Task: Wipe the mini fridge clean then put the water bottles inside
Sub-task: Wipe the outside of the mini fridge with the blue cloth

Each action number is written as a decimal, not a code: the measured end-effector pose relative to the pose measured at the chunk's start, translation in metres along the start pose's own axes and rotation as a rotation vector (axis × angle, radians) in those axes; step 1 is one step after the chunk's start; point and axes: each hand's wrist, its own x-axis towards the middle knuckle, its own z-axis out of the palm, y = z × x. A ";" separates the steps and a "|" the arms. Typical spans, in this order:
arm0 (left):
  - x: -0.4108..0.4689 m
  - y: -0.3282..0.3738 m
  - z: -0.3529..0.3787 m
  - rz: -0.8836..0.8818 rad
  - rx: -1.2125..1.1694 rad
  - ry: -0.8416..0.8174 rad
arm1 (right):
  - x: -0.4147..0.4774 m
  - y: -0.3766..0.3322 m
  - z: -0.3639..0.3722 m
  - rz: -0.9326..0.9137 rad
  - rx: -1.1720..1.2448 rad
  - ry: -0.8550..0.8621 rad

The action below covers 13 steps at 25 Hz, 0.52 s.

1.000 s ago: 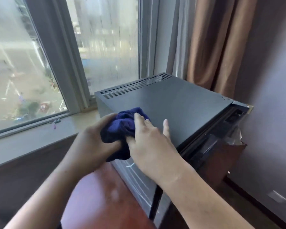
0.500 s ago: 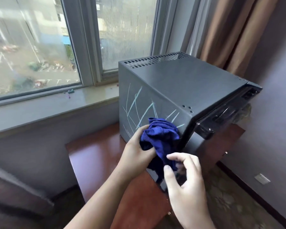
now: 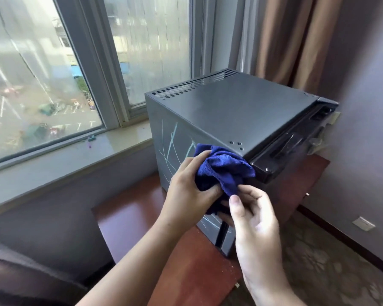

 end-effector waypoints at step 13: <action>0.154 -0.118 -0.110 -0.141 -0.141 -0.006 | 0.111 0.042 0.205 -0.030 -0.130 -0.069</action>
